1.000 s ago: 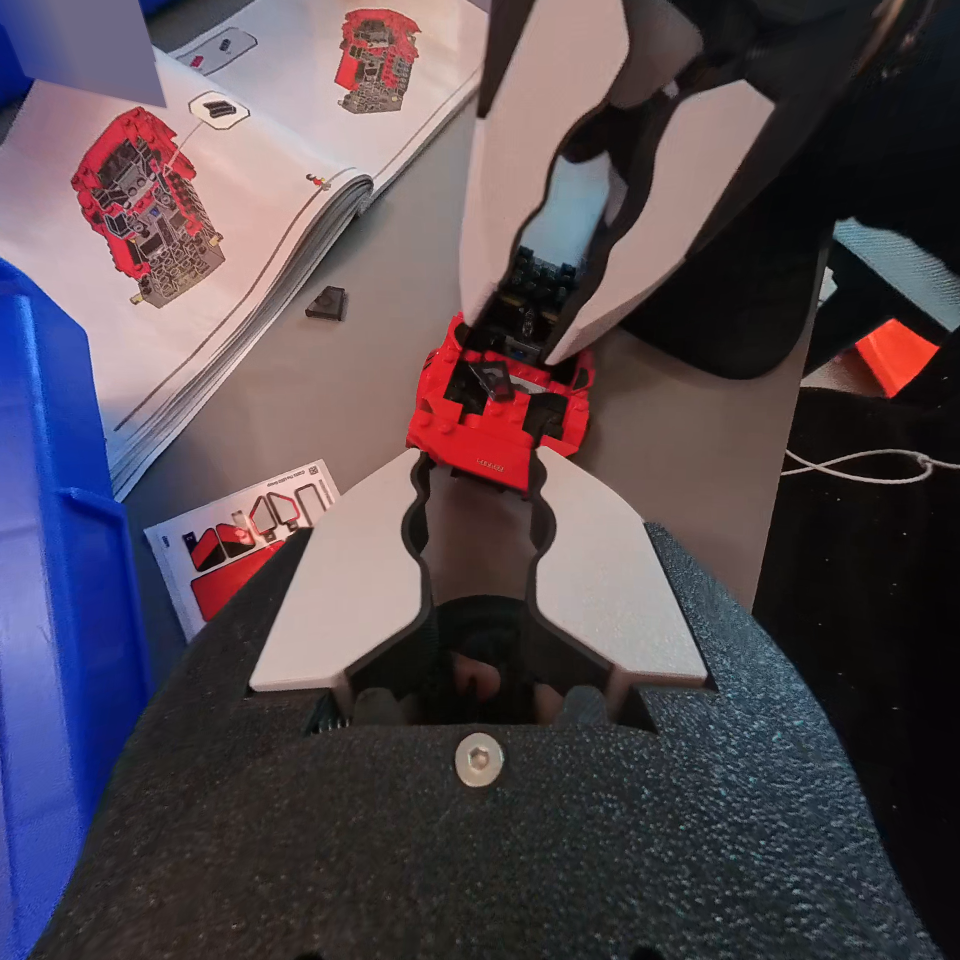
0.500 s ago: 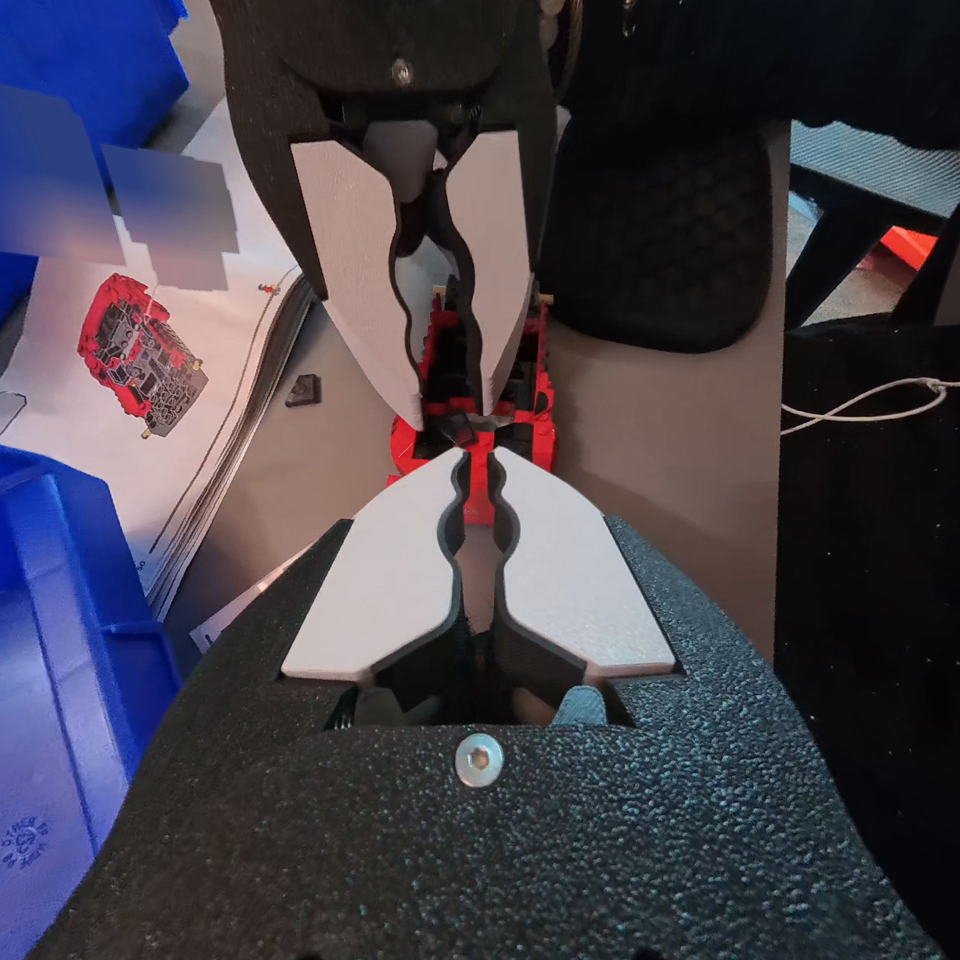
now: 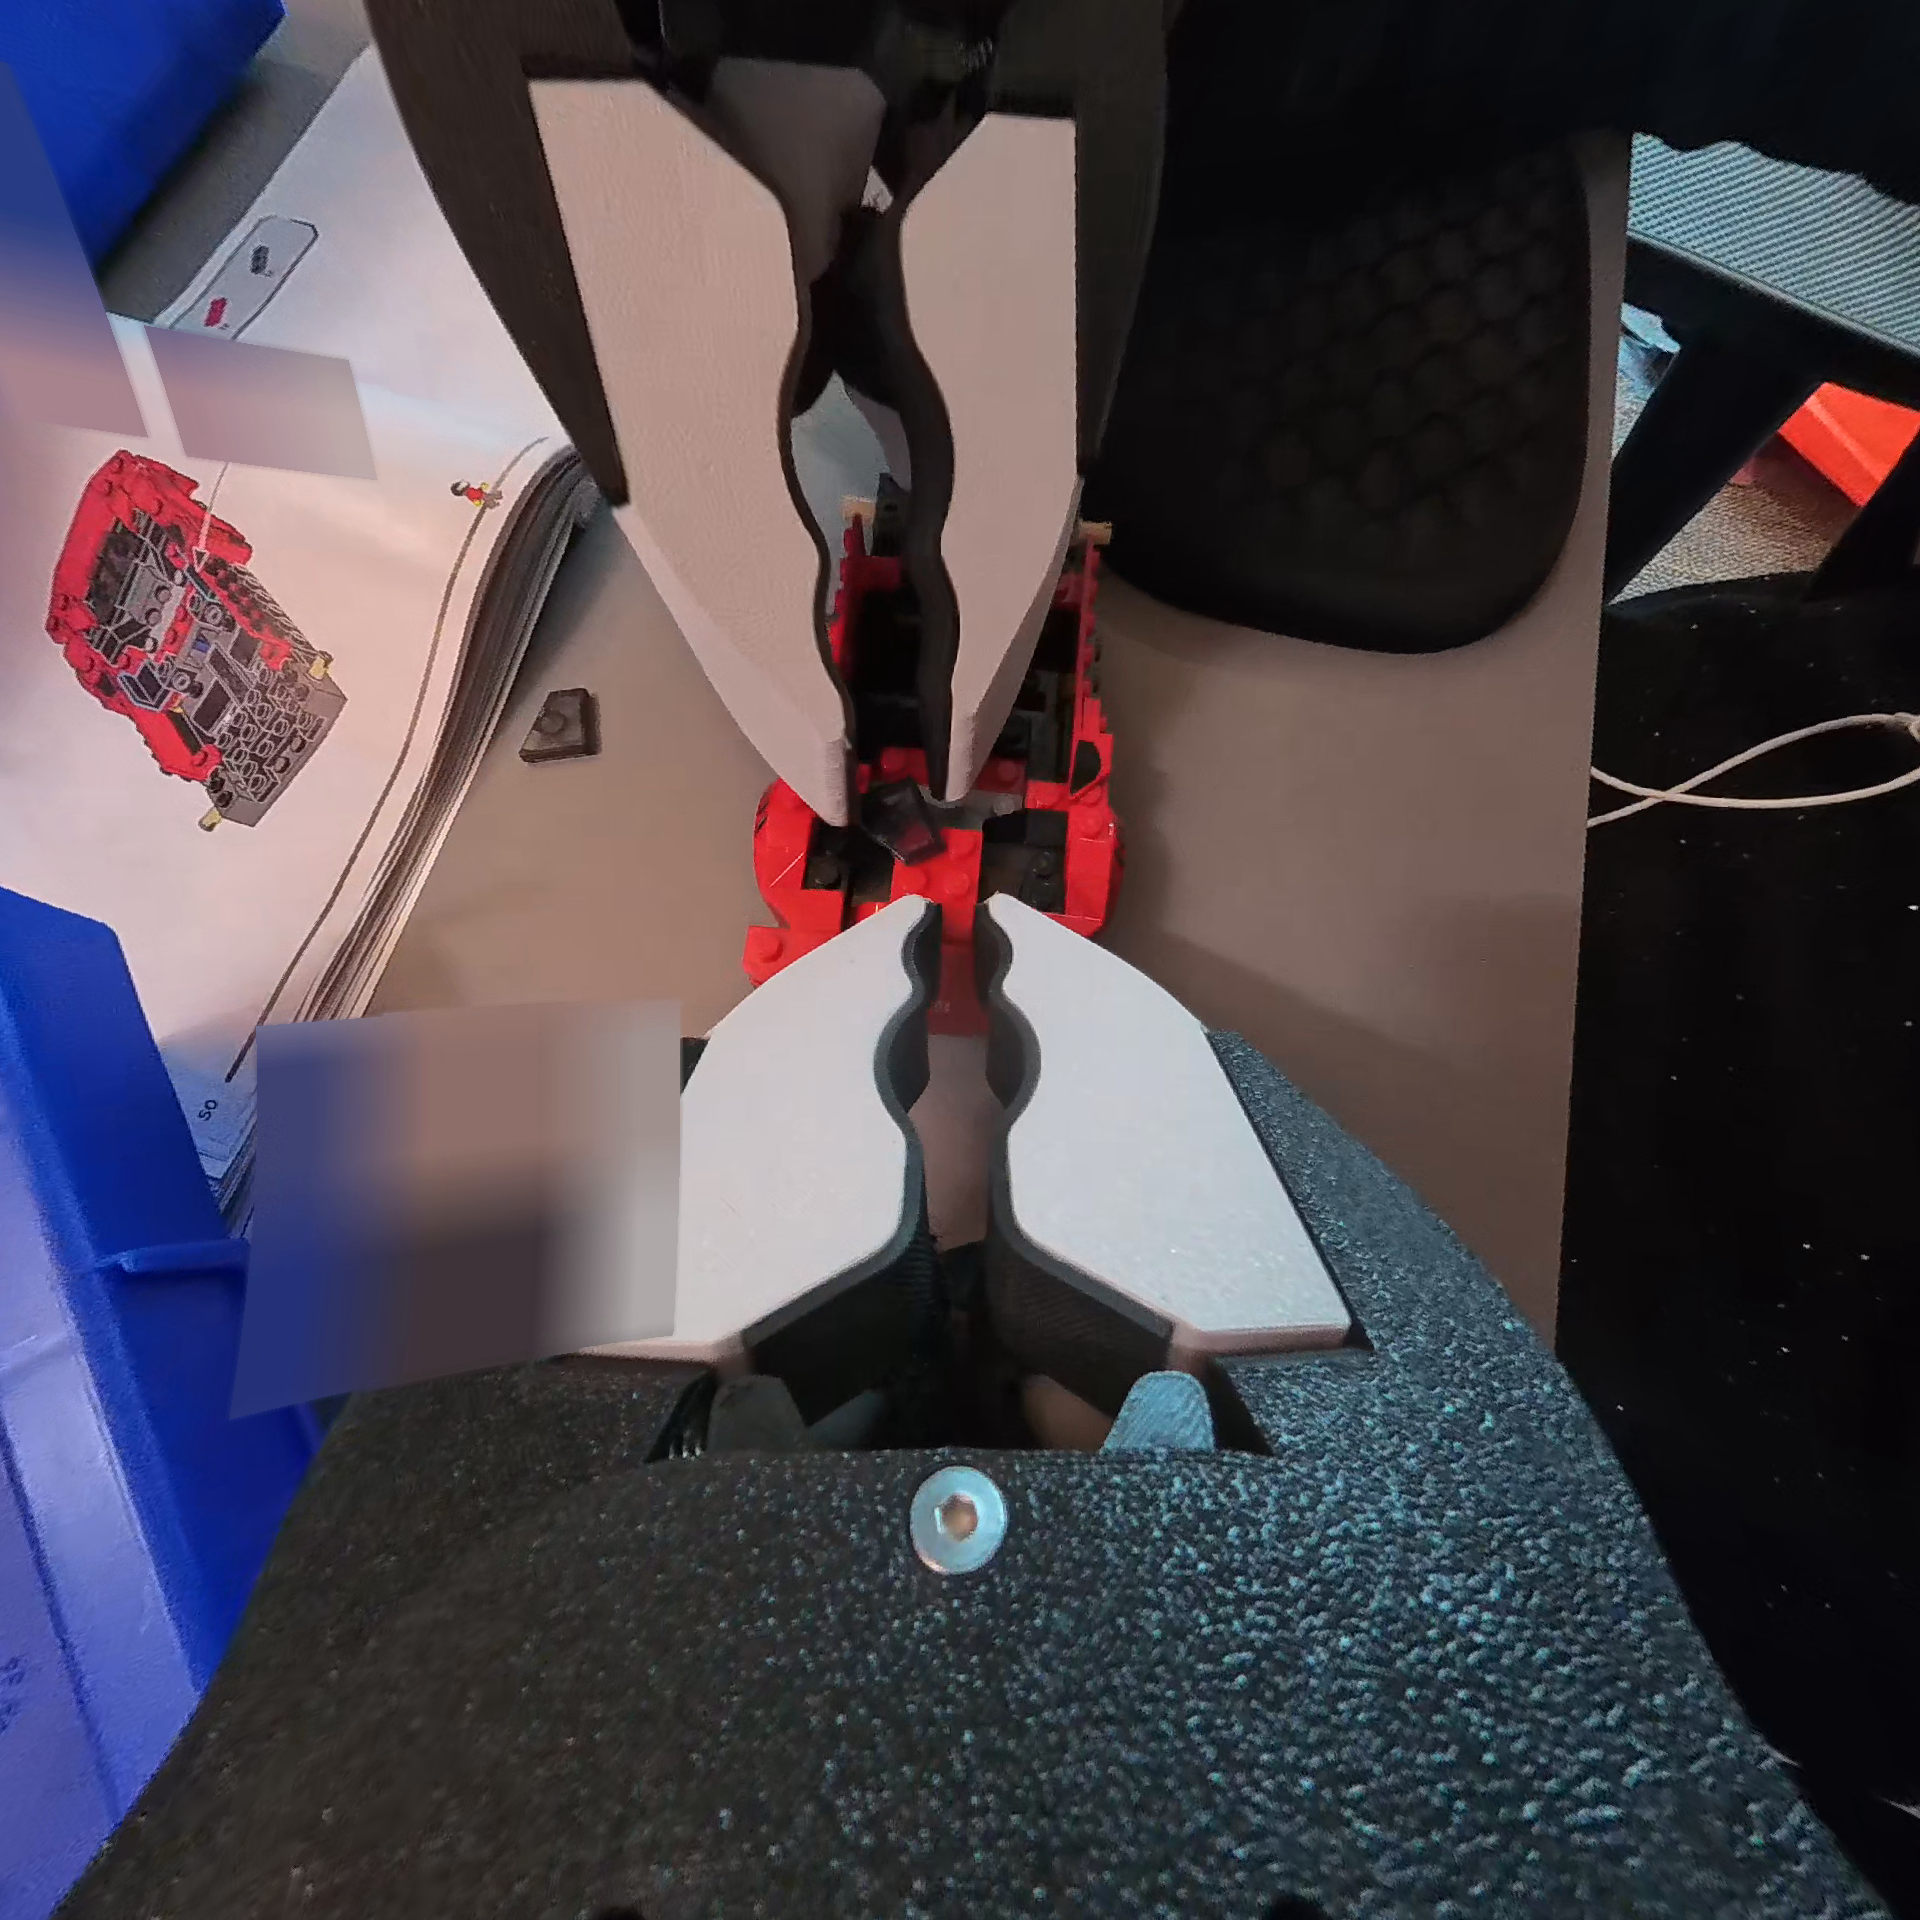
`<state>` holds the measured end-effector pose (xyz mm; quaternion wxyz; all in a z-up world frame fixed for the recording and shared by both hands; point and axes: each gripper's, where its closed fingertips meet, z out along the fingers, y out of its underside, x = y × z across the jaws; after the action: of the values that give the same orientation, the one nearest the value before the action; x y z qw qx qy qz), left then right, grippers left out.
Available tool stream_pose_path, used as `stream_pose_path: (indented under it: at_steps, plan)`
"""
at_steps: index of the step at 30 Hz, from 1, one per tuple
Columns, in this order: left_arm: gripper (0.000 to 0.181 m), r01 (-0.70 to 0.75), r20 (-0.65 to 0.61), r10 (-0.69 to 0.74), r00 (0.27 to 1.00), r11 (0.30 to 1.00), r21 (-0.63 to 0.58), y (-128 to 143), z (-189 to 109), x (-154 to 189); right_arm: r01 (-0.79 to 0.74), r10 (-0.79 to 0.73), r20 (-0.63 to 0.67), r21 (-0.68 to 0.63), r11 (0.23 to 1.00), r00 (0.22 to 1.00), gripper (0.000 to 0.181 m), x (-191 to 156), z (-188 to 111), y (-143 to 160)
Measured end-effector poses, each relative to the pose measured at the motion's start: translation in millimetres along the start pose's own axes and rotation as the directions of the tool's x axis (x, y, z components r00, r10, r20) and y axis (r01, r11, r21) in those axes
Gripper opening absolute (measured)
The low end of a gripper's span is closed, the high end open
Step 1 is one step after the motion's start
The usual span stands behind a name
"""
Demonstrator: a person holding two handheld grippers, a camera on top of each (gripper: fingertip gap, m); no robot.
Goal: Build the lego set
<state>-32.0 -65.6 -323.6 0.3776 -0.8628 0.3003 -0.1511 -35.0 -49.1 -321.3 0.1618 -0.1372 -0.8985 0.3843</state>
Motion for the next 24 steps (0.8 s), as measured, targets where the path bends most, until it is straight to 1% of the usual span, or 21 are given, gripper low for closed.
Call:
stream_pose_path:
  at_steps: [2,6,11,16,24]
  plan:
    - [0.005,-0.002,0.001,0.002,1.000,1.000,0.000,0.0,0.1,-0.1,0.019,-0.019,0.008,-0.003,1.000,1.000,0.017,0.6,-0.9,-1.2]
    - [0.005,0.000,0.001,0.000,1.000,1.000,0.005,0.0,0.0,0.0,0.047,-0.043,0.050,-0.067,0.997,0.998,0.021,-0.2,2.9,6.3]
    - [0.005,0.001,0.002,-0.002,1.000,1.000,0.012,-0.2,0.1,0.0,0.065,-0.061,0.048,-0.086,0.994,0.997,0.016,1.4,4.7,6.0]
    - [0.005,0.004,0.007,-0.005,1.000,1.000,0.017,-0.6,0.4,-0.2,0.031,-0.027,0.039,-0.107,0.994,0.999,0.015,1.2,4.2,6.1]
    - [0.005,0.009,0.017,-0.009,1.000,1.000,0.022,-0.9,0.9,-0.4,-0.047,0.046,-0.010,-0.167,0.985,0.999,0.015,0.2,3.8,6.8]
